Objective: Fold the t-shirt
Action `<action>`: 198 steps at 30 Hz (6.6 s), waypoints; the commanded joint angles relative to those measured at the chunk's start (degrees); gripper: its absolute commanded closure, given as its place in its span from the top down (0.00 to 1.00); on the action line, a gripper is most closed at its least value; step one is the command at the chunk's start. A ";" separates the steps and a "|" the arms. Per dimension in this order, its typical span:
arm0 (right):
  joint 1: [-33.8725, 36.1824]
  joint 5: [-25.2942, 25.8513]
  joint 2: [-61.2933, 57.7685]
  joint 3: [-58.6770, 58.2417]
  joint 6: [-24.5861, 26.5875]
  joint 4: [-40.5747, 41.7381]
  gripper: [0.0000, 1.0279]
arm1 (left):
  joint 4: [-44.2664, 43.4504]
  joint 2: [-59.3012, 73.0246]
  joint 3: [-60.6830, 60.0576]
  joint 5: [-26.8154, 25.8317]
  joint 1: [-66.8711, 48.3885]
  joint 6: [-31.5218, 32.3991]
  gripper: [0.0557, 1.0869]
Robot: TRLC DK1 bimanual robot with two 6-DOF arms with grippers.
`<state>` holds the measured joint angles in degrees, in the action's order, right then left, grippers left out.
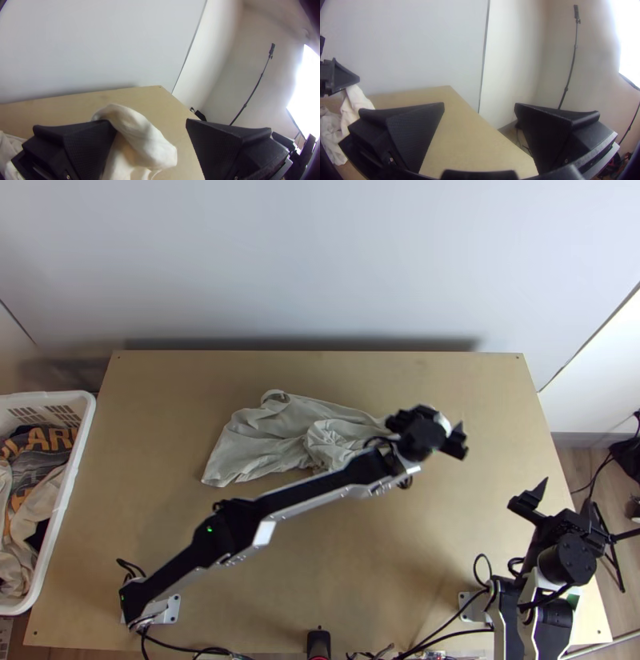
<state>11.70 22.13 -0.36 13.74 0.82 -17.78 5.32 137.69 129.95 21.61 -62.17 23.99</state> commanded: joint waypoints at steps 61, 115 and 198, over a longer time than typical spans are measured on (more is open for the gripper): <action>-47.39 -3.85 -88.94 60.35 -6.80 8.99 0.95 | 29.22 -80.73 -84.07 -10.88 49.60 -2.81 0.95; -58.20 -0.51 -144.83 119.07 -14.62 -15.35 0.93 | 27.29 -93.04 -95.67 -11.06 53.30 -3.69 0.95; -67.51 8.90 -103.53 122.49 30.29 48.28 0.03 | 10.50 -84.16 -92.86 -12.73 35.80 -3.07 0.95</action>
<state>-54.26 30.68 -105.58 136.55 30.70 28.38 19.64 52.47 38.22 8.99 -19.00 18.72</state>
